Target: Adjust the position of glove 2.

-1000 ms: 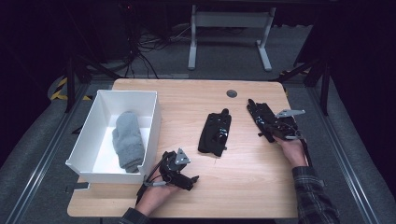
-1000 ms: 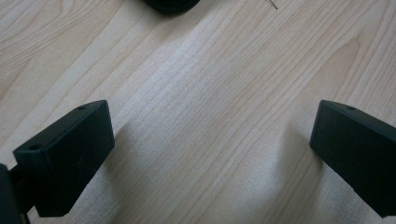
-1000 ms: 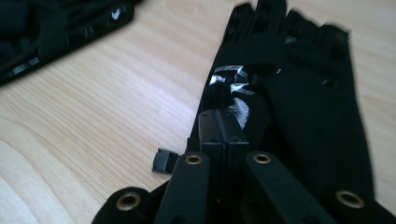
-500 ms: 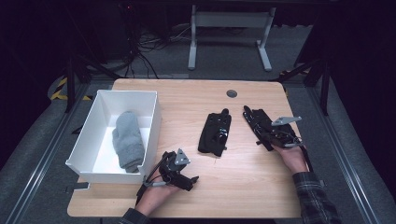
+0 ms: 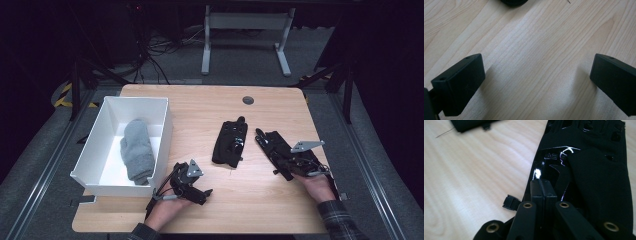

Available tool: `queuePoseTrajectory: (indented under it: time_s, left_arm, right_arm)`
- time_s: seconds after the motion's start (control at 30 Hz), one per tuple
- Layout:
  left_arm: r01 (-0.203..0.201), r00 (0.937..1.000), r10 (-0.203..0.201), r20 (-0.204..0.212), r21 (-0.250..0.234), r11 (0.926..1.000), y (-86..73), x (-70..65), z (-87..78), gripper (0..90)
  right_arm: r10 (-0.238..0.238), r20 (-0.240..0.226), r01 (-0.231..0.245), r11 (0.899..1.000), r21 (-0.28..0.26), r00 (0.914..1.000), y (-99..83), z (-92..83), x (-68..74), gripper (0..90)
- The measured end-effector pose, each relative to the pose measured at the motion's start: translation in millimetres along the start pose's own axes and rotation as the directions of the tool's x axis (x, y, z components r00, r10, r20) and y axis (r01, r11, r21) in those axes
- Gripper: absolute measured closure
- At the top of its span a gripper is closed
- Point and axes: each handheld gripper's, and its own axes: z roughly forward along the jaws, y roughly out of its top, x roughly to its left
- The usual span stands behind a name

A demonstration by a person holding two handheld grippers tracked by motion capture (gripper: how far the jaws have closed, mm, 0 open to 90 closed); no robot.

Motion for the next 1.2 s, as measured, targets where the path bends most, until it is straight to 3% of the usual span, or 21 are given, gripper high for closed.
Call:
queuePoseTrajectory:
  time_s: [0.4,0.67,0.77,0.83,0.87,0.9,0.93,1.07,1.2]
  left_arm:
    - [-0.003,1.0,0.003,0.003,0.002,1.0,-0.2,0.2,-0.3,0.2]
    - [-0.003,1.0,0.003,0.004,0.002,1.0,-0.2,0.1,-0.4,0.2]
    - [-0.002,1.0,0.002,0.004,0.001,1.0,-0.2,0.1,-0.4,0.2]
    - [-0.003,1.0,0.003,0.003,0.001,1.0,-0.2,0.1,-0.4,0.2]
    - [-0.003,1.0,0.003,0.003,0.001,1.0,-0.2,0.1,-0.4,0.2]
    - [-0.003,1.0,0.003,0.003,0.002,1.0,-0.2,0.1,-0.4,0.2]
    - [-0.003,1.0,0.003,0.003,0.001,1.0,-0.2,0.1,-0.4,0.2]
    - [-0.003,1.0,0.003,0.003,0.0,1.0,-0.3,0.2,-0.3,0.2]
    - [-0.003,1.0,0.003,0.002,-0.001,1.0,-0.4,0.0,-0.3,0.2]
  right_arm:
    - [-0.046,-0.077,0.047,0.999,0.011,0.996,-16.3,-11.3,39.1,90.0]
    - [-0.08,-0.097,0.081,0.997,0.009,0.992,-24.0,-18.6,61.2,90.0]
    - [-0.079,-0.074,0.078,0.997,-0.028,0.9941,-21.1,-25.8,56.0,90.0]
    - [-0.077,-0.032,0.076,0.997,-0.032,0.9965,-17.9,-28.9,42.9,90.0]
    - [-0.077,-0.032,0.076,0.997,-0.032,0.9965,-17.9,-28.9,42.9,90.0]
    - [-0.068,-0.015,0.067,0.997,-0.035,0.9976,-16.6,-29.7,36.0,90.0]
    - [-0.051,0.007,0.052,0.998,-0.042,0.9986,-13.6,-29.8,19.1,90.0]
    - [-0.036,0.013,0.036,0.999,-0.04,0.9993,-11.3,-25.0,2.8,90.0]
    - [-0.036,0.002,0.036,0.999,0.009,0.9993,-12.3,-15.7,-3.5,90.0]
